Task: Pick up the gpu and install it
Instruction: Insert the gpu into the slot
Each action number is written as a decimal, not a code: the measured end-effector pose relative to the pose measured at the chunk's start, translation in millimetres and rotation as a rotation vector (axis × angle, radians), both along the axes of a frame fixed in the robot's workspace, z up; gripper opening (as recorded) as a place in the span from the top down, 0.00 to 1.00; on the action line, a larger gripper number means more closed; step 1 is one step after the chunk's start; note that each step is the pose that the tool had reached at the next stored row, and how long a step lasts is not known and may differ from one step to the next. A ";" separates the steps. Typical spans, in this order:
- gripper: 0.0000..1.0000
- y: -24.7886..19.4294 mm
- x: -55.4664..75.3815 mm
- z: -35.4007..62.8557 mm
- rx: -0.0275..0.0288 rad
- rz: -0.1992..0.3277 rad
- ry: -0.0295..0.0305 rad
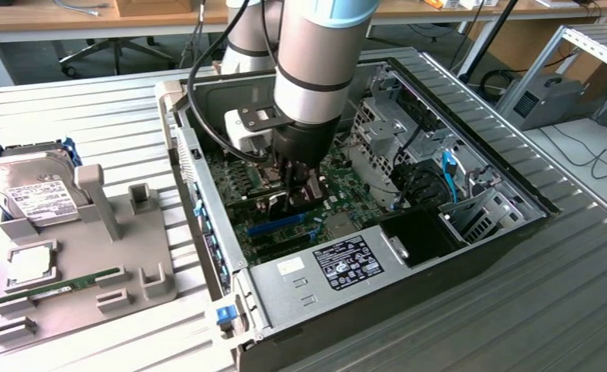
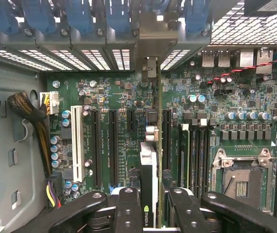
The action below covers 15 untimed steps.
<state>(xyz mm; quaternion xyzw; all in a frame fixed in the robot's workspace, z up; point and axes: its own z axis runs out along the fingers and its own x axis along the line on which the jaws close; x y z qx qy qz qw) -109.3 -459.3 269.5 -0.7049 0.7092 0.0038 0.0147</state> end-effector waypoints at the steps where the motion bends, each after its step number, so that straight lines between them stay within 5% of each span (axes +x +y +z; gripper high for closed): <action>1: 0.73 0.0 0.0 -0.5 0.0002 0.000 -0.0001; 15: 0.73 0.0 0.0 -4.9 -0.0001 0.000 0.0001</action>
